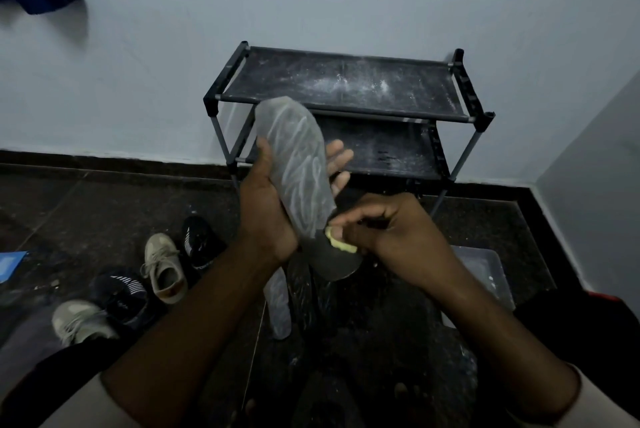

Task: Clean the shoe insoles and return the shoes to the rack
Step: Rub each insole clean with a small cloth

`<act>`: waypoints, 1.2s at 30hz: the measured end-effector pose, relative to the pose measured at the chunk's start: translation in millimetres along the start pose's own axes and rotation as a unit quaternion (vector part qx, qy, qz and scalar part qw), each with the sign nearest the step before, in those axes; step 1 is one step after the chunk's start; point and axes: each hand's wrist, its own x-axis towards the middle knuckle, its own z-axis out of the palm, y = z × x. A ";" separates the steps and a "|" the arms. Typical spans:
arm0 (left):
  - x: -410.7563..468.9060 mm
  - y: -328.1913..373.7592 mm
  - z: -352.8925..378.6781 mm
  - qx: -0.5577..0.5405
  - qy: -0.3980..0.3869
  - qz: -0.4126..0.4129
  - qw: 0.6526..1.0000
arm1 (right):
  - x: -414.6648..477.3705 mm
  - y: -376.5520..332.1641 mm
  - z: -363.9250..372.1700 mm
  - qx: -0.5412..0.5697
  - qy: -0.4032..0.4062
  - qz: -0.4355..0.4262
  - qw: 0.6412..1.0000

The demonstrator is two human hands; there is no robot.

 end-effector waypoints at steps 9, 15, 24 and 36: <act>1.0 0.8 -1.1 -0.008 0.013 -0.008 1.000 | 1.1 -3.0 6.1 -0.064 0.075 -0.066 0.993; 1.8 0.4 -7.0 -0.023 -0.006 -0.019 1.000 | -5.3 -3.4 14.2 -0.175 0.045 -0.111 0.977; 2.8 -2.8 -9.4 -0.058 -0.015 -0.016 0.998 | -8.4 -9.5 16.4 -0.167 0.036 -0.138 0.975; 3.4 -3.8 -8.6 -0.054 -0.019 -0.021 0.998 | -8.9 -14.7 20.4 -0.143 0.008 -0.153 0.978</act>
